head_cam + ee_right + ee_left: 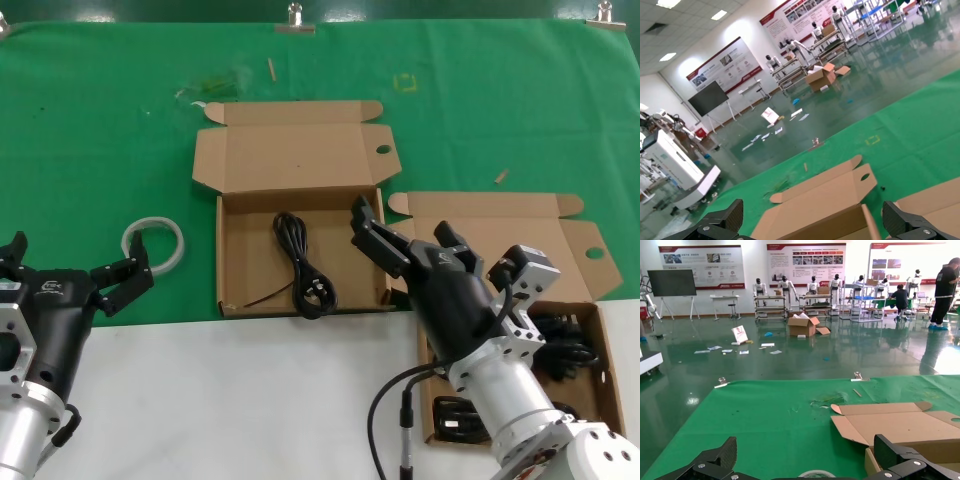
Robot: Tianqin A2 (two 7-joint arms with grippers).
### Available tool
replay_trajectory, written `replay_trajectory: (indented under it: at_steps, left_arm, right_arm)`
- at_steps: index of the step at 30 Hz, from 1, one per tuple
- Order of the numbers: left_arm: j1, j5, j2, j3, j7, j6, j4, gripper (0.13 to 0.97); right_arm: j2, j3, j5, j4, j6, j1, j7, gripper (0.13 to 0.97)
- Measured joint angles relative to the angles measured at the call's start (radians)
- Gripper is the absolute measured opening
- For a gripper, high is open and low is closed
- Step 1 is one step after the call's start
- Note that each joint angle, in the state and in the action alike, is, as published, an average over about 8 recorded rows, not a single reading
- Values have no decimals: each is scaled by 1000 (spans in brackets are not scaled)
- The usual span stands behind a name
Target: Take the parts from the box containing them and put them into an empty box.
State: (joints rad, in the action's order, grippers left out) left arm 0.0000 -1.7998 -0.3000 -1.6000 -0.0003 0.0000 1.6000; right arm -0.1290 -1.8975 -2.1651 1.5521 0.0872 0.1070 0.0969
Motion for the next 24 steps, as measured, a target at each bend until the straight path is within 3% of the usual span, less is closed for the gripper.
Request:
replay_trajectory:
  at_steps: [24]
  left_arm:
    - [0,0,0,0,0,0,0,965]
  right_arm:
    - [0,117,143,19,-34,-42,-38,966]
